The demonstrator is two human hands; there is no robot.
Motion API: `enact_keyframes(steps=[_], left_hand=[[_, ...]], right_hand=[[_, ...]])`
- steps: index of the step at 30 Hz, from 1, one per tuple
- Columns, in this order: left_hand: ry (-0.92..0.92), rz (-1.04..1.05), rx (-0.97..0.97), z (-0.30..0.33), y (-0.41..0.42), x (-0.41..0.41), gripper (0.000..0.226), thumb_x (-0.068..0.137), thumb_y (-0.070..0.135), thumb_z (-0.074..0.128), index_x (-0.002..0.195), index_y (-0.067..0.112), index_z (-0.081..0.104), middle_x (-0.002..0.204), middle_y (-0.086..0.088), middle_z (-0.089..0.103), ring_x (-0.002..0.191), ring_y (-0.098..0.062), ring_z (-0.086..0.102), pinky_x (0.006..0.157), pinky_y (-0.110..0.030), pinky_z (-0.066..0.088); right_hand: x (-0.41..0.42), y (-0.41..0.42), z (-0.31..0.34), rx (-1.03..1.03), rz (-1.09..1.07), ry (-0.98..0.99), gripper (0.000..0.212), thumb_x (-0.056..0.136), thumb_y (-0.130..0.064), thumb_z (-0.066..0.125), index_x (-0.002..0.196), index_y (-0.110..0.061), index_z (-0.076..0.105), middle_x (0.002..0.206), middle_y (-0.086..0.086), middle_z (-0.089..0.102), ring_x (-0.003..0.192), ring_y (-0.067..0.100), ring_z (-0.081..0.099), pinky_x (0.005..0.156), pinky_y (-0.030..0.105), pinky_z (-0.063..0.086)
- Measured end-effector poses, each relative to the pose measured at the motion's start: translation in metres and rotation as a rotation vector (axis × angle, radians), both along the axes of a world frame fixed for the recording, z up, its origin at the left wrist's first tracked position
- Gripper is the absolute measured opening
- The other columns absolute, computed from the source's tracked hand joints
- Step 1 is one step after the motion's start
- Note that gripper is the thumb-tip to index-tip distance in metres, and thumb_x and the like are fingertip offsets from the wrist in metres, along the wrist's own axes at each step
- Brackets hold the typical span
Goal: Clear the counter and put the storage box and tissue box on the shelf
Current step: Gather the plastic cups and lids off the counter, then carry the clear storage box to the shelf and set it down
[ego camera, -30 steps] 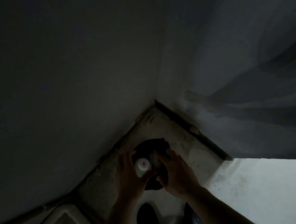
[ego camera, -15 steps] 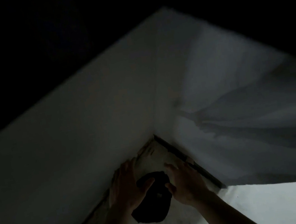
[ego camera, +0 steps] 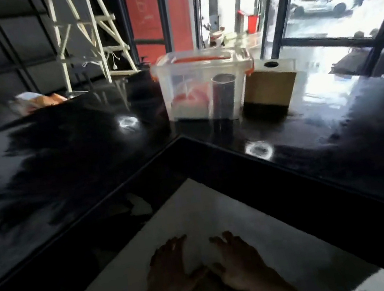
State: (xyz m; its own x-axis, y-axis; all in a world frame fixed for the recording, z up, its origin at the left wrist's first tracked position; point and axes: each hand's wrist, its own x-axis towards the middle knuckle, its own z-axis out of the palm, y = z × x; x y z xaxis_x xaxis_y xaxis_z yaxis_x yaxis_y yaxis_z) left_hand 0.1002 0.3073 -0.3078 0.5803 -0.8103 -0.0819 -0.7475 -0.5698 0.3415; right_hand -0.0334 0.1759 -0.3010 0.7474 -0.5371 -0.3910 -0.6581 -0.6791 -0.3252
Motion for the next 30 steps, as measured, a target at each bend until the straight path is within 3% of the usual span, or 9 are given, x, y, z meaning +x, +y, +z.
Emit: enact_keyframes(steps=[3,5,7,9,10,13,17,24,30], left_hand=[[-0.17,-0.013,-0.116,0.048,0.011,-0.011,0.092,0.057,0.087,0.06,0.135,0.039,0.049,0.124,0.012,0.068,0.108,-0.007,0.068,0.089,-0.023,0.053],[-0.005,-0.015,-0.081,0.075,0.001,-0.02,0.082,0.075,0.069,0.064,0.144,0.029,0.045,0.142,0.004,0.056,0.128,-0.016,0.055,0.102,-0.025,0.043],[0.153,0.024,-0.081,0.084,0.01,-0.011,0.059,0.09,0.049,0.058,0.144,0.028,0.05,0.145,0.004,0.055,0.134,-0.015,0.051,0.103,-0.021,0.037],[0.124,0.058,-0.044,0.101,0.006,-0.011,0.053,0.095,0.032,0.054,0.147,0.031,0.045,0.15,0.002,0.052,0.138,-0.014,0.048,0.109,-0.021,0.036],[0.117,-0.03,-0.09,0.114,-0.001,-0.009,0.06,0.093,0.033,0.056,0.151,0.03,0.038,0.154,-0.001,0.047,0.14,-0.017,0.045,0.111,-0.025,0.035],[0.027,-0.102,0.089,0.165,-0.004,-0.013,0.084,0.082,0.054,0.062,0.155,0.03,0.026,0.153,-0.005,0.041,0.137,-0.026,0.046,0.106,-0.036,0.043],[-0.085,-0.115,-0.02,0.218,-0.009,-0.021,0.094,0.073,0.078,0.058,0.152,0.039,0.026,0.148,0.004,0.042,0.134,-0.022,0.046,0.101,-0.042,0.046],[-0.243,-0.095,-0.2,0.305,-0.007,-0.019,0.095,0.075,0.076,0.058,0.153,0.036,0.024,0.156,0.001,0.037,0.144,-0.022,0.037,0.112,-0.044,0.038],[-0.294,-0.066,-0.2,0.342,-0.026,-0.003,0.1,0.073,0.078,0.057,0.154,0.033,0.021,0.158,-0.003,0.034,0.142,-0.027,0.039,0.113,-0.049,0.038]], right_hand=[[-0.013,0.008,0.046,-0.042,0.002,-0.038,0.07,0.099,-0.043,0.052,0.16,-0.032,0.02,0.169,0.007,0.016,0.148,0.03,0.032,0.114,0.042,0.036],[-0.019,0.012,0.074,-0.109,-0.013,-0.083,0.068,0.098,-0.042,0.051,0.159,-0.033,0.024,0.167,0.006,0.021,0.146,0.03,0.035,0.113,0.044,0.037],[-0.023,0.015,0.106,-0.136,-0.024,-0.081,0.063,0.096,-0.04,0.053,0.155,-0.035,0.031,0.16,0.005,0.031,0.141,0.03,0.04,0.11,0.043,0.04],[-0.025,0.015,0.138,-0.133,-0.004,-0.079,0.061,0.097,-0.037,0.056,0.154,-0.033,0.035,0.157,0.006,0.035,0.141,0.032,0.041,0.109,0.041,0.04],[-0.026,0.014,0.153,-0.13,0.001,-0.089,0.06,0.096,-0.036,0.059,0.152,-0.031,0.039,0.154,0.008,0.038,0.14,0.034,0.043,0.108,0.04,0.041],[-0.031,0.014,0.189,-0.231,0.016,-0.167,0.057,0.089,-0.038,0.067,0.142,-0.025,0.049,0.137,0.011,0.05,0.126,0.038,0.056,0.095,0.043,0.049],[-0.031,0.012,0.231,-0.324,0.012,-0.286,0.066,0.088,-0.041,0.067,0.149,-0.032,0.044,0.138,0.006,0.05,0.126,0.034,0.055,0.097,0.045,0.051],[-0.043,-0.005,0.3,-0.458,-0.041,-0.419,0.064,0.09,-0.049,0.065,0.148,-0.032,0.044,0.143,0.005,0.05,0.129,0.03,0.053,0.1,0.044,0.05],[-0.059,-0.031,0.333,-0.518,-0.077,-0.461,0.058,0.091,-0.047,0.064,0.145,-0.03,0.048,0.15,0.004,0.046,0.131,0.03,0.052,0.101,0.044,0.05]])
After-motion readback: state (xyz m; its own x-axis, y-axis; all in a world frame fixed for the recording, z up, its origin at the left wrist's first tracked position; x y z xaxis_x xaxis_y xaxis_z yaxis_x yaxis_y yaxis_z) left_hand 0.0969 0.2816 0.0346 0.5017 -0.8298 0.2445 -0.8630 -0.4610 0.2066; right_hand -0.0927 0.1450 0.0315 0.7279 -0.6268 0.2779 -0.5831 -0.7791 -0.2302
